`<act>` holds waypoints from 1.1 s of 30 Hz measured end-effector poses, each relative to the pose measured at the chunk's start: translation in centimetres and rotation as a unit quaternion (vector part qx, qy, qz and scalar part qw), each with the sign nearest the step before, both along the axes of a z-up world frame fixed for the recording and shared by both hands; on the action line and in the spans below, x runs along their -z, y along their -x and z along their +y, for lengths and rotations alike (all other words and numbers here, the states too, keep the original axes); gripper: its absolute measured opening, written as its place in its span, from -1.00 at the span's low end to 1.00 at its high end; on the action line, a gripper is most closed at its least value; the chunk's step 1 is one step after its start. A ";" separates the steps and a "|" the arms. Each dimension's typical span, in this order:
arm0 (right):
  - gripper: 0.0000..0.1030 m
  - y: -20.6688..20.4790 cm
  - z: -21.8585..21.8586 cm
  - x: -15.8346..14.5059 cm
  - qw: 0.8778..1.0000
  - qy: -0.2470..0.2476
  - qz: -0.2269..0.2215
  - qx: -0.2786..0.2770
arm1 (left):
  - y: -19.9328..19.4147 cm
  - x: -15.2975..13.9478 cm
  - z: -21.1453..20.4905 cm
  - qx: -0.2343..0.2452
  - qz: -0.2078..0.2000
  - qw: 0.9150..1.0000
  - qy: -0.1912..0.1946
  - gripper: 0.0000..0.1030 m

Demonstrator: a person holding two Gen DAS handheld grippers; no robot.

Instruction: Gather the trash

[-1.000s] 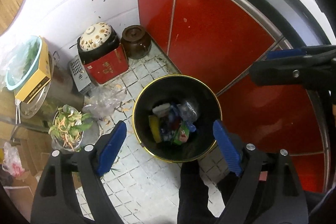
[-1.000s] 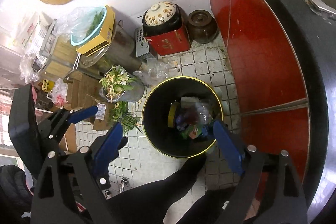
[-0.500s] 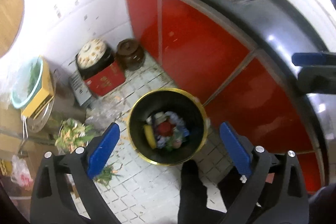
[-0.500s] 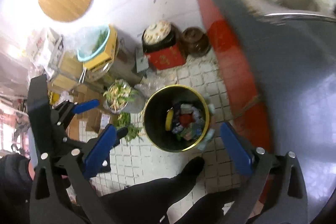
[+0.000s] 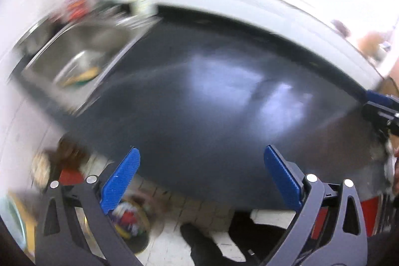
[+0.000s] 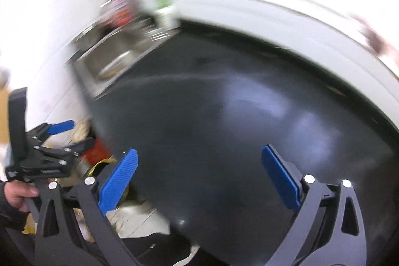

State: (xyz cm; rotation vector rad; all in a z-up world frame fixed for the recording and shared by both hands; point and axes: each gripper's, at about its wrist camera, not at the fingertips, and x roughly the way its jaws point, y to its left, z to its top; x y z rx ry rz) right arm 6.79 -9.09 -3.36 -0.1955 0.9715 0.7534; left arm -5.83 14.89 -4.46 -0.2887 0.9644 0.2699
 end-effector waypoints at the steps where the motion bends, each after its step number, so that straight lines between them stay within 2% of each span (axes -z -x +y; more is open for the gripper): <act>1: 0.86 -0.7 -1.9 -0.1 1.000 0.003 -0.003 0.025 | -1.3 -0.4 -0.9 0.012 0.001 1.000 0.001 0.87; 4: 0.86 -2.4 -7.8 -0.9 0.994 0.004 -0.009 0.109 | -6.1 -2.1 -4.9 0.061 -0.002 0.998 0.001 0.87; 7: 0.86 -3.4 -13.0 -1.5 0.983 0.001 -0.010 0.182 | -9.4 -3.4 -9.0 0.100 -0.003 0.995 -0.022 0.87; 10: 0.86 -3.5 -16.7 -2.1 0.972 -0.002 -0.009 0.236 | -12.0 -3.8 -12.6 0.128 0.002 0.991 -0.040 0.87; 13: 0.86 -3.6 -18.8 -2.0 0.965 -0.007 -0.008 0.262 | -13.2 -3.8 -14.4 0.141 0.004 0.989 -0.042 0.87; 19: 0.86 -4.7 -21.3 -1.4 0.962 -0.006 -0.005 0.273 | -14.1 -3.9 -16.0 0.155 0.009 0.987 -0.052 0.87; 33: 0.86 -6.2 -21.2 -0.5 0.964 -0.007 0.009 0.264 | -14.7 -3.6 -15.7 0.138 0.021 0.988 -0.058 0.87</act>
